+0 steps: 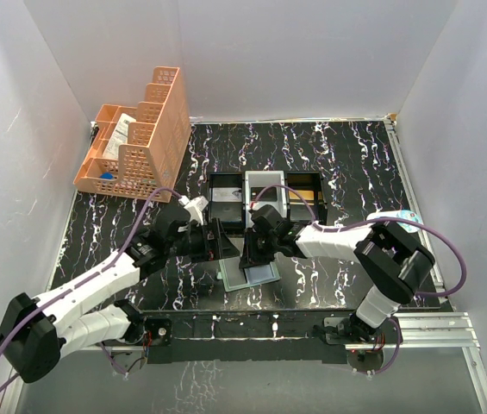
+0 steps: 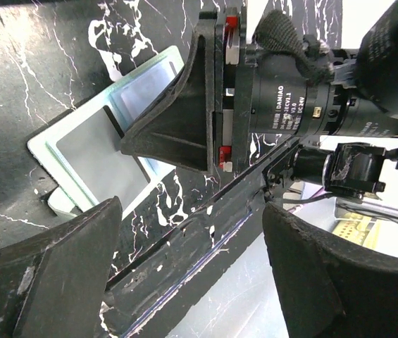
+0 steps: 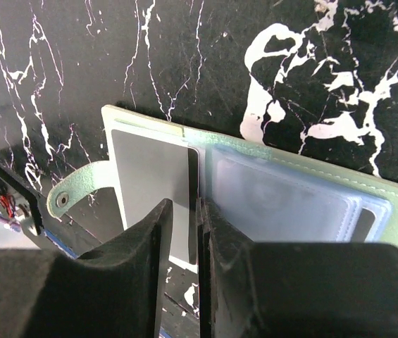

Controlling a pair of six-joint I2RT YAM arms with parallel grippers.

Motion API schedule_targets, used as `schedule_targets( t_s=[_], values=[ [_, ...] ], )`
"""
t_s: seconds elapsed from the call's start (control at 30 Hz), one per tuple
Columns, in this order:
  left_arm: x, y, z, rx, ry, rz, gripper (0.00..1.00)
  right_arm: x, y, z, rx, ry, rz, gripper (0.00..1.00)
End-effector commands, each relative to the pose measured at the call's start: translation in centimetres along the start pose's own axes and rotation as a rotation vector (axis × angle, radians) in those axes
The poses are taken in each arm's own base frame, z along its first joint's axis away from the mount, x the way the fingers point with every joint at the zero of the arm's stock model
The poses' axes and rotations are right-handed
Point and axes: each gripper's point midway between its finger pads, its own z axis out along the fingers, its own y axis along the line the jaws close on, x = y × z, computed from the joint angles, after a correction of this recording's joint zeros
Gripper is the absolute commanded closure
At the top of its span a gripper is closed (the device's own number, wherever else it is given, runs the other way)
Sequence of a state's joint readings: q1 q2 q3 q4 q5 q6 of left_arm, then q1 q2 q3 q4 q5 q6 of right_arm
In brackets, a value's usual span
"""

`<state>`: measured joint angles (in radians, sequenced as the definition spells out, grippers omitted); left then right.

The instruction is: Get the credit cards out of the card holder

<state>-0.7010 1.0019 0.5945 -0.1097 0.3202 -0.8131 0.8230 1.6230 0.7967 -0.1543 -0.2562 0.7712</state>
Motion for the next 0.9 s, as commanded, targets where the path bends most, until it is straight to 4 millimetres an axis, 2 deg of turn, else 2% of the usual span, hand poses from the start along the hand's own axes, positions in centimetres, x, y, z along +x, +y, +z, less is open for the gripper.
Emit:
schedule_targets(
  t_s=[0.0,0.17,0.33,0.47,0.63,0.73,0.87],
  values=[
    [0.0,-1.0,0.7,0.015,0.014,0.007,0.23,-0.5,-0.9,-0.1,0.044,-0.042,-0.019,0.8],
    [1.6,-0.1,2.1,-0.046,0.078,-0.007,0.3,0.1,-1.3,0.0,0.041,-0.03,-0.003,0.79],
    [2.7,3.1,2.8,-0.206,0.099,-0.077,0.39,-0.2,-1.5,-0.4,0.051,-0.063,0.017,0.76],
    [3.2,4.4,3.1,-0.256,0.097,-0.105,0.45,-0.1,-1.6,-0.4,0.051,-0.07,0.037,0.76],
    [3.0,4.1,4.0,-0.258,0.112,-0.084,0.55,-0.2,-1.3,-0.7,0.034,-0.088,0.06,0.76],
    [2.6,3.5,4.5,-0.248,0.102,-0.064,0.57,-0.5,-1.1,-0.9,0.029,-0.1,0.064,0.76],
    [3.2,4.5,4.9,-0.305,0.134,-0.073,0.63,-0.6,-1.0,-1.0,0.03,-0.112,0.089,0.79]
  ],
)
